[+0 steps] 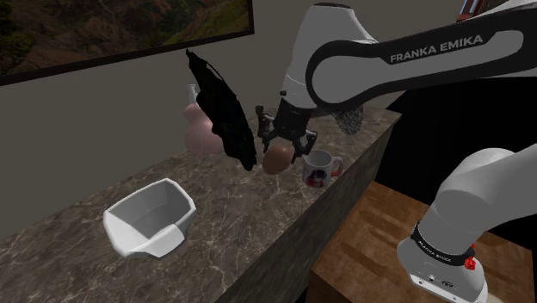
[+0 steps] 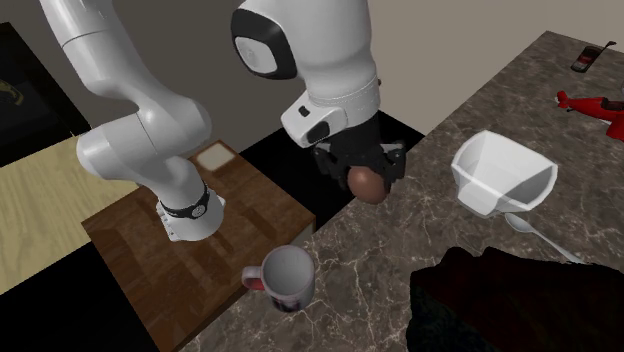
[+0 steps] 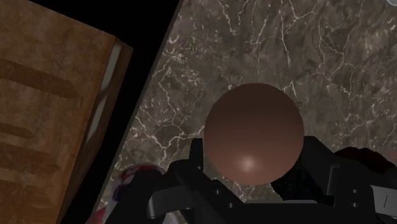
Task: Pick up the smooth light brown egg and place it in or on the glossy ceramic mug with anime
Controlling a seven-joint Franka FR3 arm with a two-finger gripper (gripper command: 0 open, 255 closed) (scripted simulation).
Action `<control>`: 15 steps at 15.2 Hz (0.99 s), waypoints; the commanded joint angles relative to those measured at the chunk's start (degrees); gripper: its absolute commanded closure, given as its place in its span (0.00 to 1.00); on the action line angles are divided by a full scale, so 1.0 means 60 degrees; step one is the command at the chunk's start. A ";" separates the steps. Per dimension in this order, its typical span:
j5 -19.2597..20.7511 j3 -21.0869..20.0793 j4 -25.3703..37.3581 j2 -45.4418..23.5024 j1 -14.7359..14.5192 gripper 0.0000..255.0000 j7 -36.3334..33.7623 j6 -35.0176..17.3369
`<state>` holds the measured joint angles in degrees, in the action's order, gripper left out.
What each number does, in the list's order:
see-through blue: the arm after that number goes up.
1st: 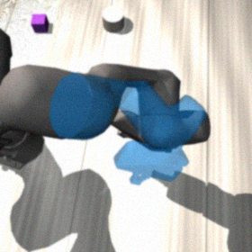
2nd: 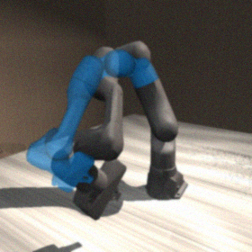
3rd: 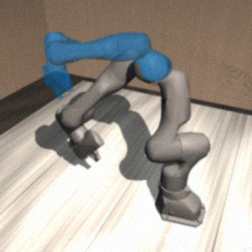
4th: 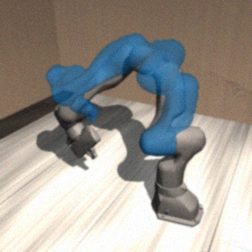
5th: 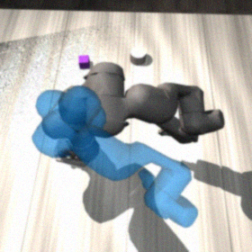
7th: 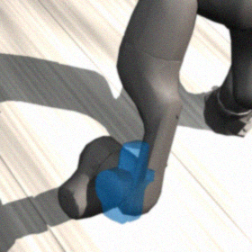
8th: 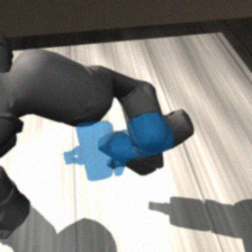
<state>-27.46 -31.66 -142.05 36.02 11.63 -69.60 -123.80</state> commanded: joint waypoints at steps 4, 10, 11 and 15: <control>0.0161 0.1226 -0.0716 0.0730 0.0108 1.00 0.1234 0.0405; 0.0682 0.2660 -0.1254 0.1281 0.0549 1.00 0.2685 0.0859; 0.0791 0.2894 -0.1302 0.1329 0.0649 1.00 0.2927 0.0927; 0.1289 0.3863 -0.1374 0.1373 0.1108 1.00 0.3938 0.1177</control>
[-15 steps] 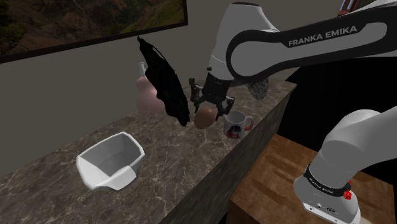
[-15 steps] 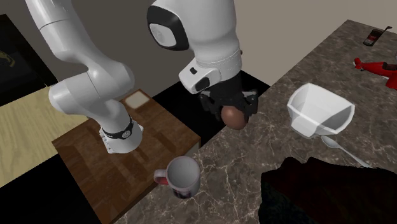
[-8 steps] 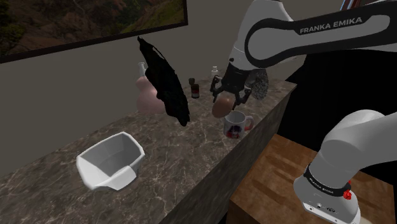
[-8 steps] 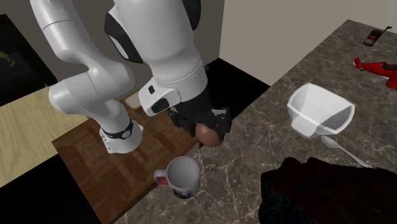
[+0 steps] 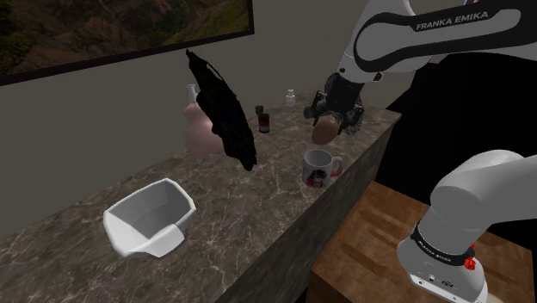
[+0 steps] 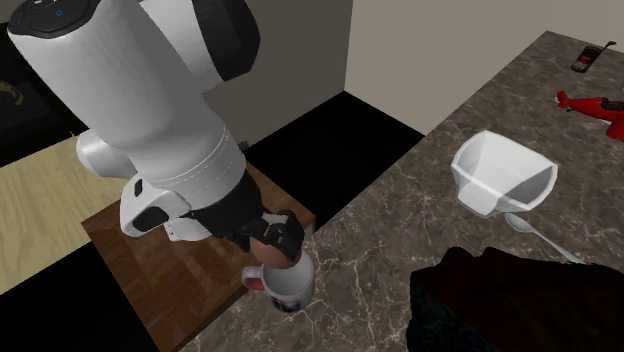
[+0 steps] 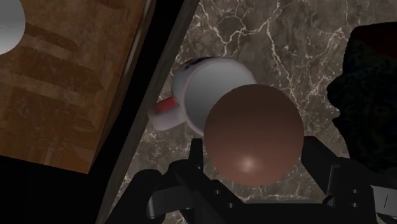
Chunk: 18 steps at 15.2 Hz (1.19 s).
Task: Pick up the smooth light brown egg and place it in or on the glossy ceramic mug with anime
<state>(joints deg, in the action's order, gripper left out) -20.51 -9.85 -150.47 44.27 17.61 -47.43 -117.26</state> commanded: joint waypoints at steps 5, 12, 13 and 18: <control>-0.0019 0.0153 -0.0539 -0.0116 0.0052 1.00 0.0392 -0.0582; -0.0266 0.0051 -0.1263 -0.0412 -0.0057 1.00 0.0625 -0.1585; -0.0306 0.0037 -0.1359 -0.0469 -0.0076 1.00 0.0661 -0.1736; -0.0354 0.0020 -0.1467 -0.0540 -0.0097 1.00 0.0705 -0.1911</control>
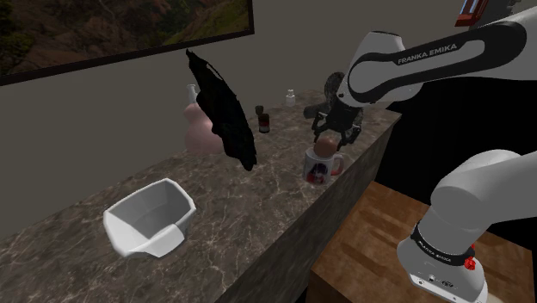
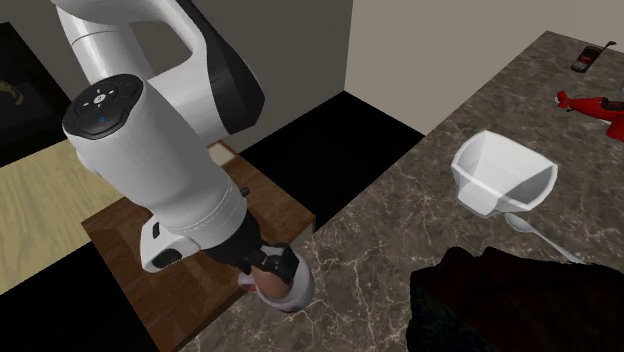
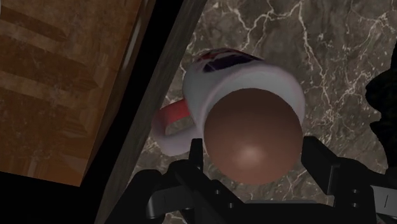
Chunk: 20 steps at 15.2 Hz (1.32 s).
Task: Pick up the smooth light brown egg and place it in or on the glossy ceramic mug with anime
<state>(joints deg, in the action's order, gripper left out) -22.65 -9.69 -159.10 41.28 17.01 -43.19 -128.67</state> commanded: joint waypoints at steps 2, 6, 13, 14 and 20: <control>0.0003 -0.0008 -0.0028 -0.0042 0.0004 1.00 0.0000 -0.0009; -0.0005 -0.0016 -0.0049 -0.0022 -0.0002 0.00 -0.0007 -0.0012; 0.0347 0.0250 0.0514 0.0605 0.0194 0.00 -0.0110 0.1204; 0.0429 0.0319 0.0678 0.0739 0.0238 0.00 -0.0134 0.1508; 0.0430 0.0319 0.0678 0.0739 0.0238 0.00 -0.0134 0.1508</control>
<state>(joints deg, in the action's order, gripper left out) -20.08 -7.77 -155.06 45.71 18.43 -43.98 -119.66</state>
